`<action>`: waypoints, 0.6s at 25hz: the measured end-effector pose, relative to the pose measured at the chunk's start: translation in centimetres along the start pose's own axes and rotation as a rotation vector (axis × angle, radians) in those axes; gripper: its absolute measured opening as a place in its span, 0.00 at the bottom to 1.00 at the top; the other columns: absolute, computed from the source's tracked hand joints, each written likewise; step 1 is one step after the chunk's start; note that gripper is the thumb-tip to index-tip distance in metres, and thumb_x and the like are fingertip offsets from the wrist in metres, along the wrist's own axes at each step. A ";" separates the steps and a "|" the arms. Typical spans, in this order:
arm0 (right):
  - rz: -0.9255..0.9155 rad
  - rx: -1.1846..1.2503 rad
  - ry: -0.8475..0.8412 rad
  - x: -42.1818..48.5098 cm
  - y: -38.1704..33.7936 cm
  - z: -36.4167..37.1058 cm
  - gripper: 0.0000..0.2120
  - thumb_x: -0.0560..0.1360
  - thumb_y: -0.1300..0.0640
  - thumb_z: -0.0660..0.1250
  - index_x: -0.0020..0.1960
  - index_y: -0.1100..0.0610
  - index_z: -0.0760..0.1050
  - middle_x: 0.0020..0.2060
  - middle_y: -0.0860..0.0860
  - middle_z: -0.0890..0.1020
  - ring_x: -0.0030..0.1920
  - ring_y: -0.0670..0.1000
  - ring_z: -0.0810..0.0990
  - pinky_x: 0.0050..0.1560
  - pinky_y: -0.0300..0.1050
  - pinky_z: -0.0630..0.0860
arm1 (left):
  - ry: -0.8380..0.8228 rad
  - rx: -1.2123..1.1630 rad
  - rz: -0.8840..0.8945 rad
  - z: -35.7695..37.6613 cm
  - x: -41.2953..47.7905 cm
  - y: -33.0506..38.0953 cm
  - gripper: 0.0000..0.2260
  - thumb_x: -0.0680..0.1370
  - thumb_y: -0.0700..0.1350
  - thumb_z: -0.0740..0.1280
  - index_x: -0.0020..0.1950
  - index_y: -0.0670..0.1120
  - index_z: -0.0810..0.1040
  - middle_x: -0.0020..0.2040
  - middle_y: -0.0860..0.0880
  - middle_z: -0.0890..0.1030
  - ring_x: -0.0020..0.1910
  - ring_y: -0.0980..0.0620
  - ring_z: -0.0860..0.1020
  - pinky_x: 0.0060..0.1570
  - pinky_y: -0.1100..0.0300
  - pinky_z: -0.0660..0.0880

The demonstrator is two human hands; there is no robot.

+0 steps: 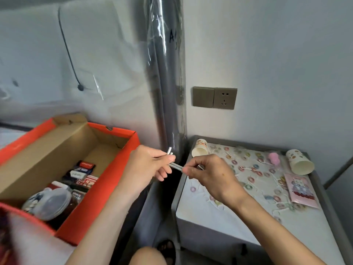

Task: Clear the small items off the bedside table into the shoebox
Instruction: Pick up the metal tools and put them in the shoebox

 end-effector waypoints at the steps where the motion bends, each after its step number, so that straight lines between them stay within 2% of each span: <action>1: -0.025 0.003 -0.018 0.1 -0.8 0.2 0.06 0.75 0.52 0.72 0.39 0.50 0.83 0.24 0.37 0.76 0.26 0.36 0.73 0.29 0.27 0.66 | -0.017 -0.034 -0.024 -0.8 -0.3 0.1 0.06 0.76 0.40 0.72 0.39 0.43 0.86 0.30 0.42 0.83 0.24 0.53 0.76 0.24 0.64 0.73; 5: -0.082 -0.025 -0.114 0.7 -3.9 1.4 0.06 0.74 0.53 0.72 0.42 0.55 0.84 0.23 0.38 0.75 0.26 0.38 0.72 0.31 0.28 0.65 | -0.072 -0.183 -0.075 -3.9 -1.5 -0.2 0.06 0.77 0.40 0.71 0.42 0.40 0.85 0.32 0.41 0.82 0.25 0.54 0.77 0.25 0.64 0.75; 7: -0.105 -0.074 -0.146 1.3 -5.2 2.5 0.06 0.74 0.53 0.72 0.41 0.54 0.83 0.26 0.41 0.78 0.29 0.39 0.74 0.33 0.29 0.66 | -0.071 -0.215 -0.074 -5.5 -1.8 -0.4 0.07 0.77 0.40 0.70 0.44 0.39 0.86 0.32 0.42 0.82 0.26 0.53 0.77 0.26 0.64 0.75; 10: -0.119 -0.124 -0.165 2.6 -6.5 4.2 0.06 0.74 0.52 0.73 0.38 0.47 0.82 0.32 0.44 0.82 0.35 0.40 0.77 0.41 0.34 0.71 | -0.031 -0.206 -0.046 -7.6 -2.0 -0.9 0.08 0.78 0.40 0.68 0.45 0.39 0.86 0.32 0.44 0.81 0.27 0.54 0.76 0.27 0.65 0.74; 13: -0.142 -0.101 -0.212 3.8 -7.6 6.5 0.05 0.73 0.54 0.74 0.39 0.48 0.83 0.25 0.38 0.78 0.29 0.36 0.74 0.34 0.26 0.66 | 0.028 -0.177 -0.028 -10.0 -2.3 -1.6 0.07 0.78 0.38 0.69 0.44 0.39 0.85 0.30 0.47 0.79 0.27 0.56 0.75 0.28 0.66 0.74; 15: -0.143 -0.057 -0.243 4.5 -8.1 7.9 0.03 0.73 0.56 0.74 0.41 0.52 0.84 0.25 0.40 0.78 0.26 0.37 0.72 0.33 0.26 0.65 | 0.045 -0.178 -0.021 -11.4 -2.4 -2.0 0.06 0.77 0.37 0.69 0.44 0.37 0.85 0.29 0.48 0.78 0.26 0.56 0.75 0.26 0.66 0.72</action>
Point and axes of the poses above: each hand's wrist, its own x-axis towards the middle knuckle, its own z-axis out of the palm, y = z × x, the point moved 2 cm from there along x, towards the middle knuckle
